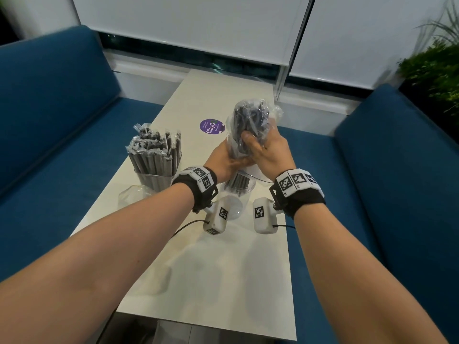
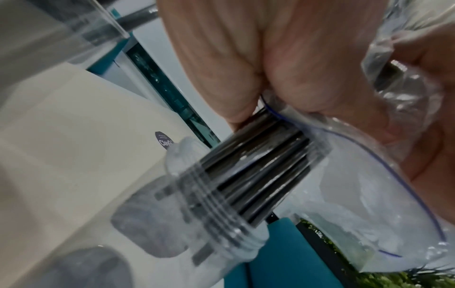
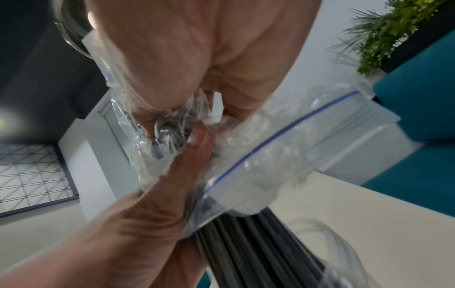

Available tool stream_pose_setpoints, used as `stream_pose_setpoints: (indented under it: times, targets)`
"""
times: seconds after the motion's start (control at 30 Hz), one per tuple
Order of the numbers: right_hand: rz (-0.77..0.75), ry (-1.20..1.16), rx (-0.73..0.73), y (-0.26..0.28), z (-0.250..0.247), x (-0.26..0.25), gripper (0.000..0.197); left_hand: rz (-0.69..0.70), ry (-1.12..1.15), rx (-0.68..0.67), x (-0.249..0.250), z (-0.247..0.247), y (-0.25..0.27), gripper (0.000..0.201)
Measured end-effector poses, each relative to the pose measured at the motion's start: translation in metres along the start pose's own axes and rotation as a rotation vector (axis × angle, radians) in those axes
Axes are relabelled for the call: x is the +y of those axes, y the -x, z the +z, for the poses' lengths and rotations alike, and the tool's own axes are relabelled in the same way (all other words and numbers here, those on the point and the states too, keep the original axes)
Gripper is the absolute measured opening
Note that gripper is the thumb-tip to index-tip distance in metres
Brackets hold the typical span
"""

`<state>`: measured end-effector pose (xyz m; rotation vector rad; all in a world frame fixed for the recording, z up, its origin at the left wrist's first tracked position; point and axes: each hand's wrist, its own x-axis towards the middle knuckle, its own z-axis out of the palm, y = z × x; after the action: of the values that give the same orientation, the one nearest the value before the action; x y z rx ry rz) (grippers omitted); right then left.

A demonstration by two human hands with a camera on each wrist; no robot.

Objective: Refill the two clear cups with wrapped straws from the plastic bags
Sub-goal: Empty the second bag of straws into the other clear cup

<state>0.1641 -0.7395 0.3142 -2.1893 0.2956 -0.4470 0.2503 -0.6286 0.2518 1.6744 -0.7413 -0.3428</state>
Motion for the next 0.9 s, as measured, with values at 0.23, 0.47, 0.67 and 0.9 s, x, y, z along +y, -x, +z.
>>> stream_pose_setpoints:
  times: [0.23,0.47,0.67,0.9]
  targets:
    - [0.071,0.015,-0.015,0.008,0.001,0.02,0.043,-0.198,-0.369,0.02,0.008,-0.008,0.017,0.099]
    - [0.093,0.112,-0.24,0.02,-0.006,0.017,0.072,-0.134,-0.232,-0.077,0.034,-0.029,0.046,0.085]
    - [-0.02,0.04,0.047,0.027,-0.018,0.0,0.065,-0.119,-0.202,0.043,0.045,-0.045,0.051,0.073]
    - [0.004,0.171,-0.07,0.032,-0.025,-0.012,0.051,-0.064,-0.31,0.094,0.068,-0.052,0.053,0.072]
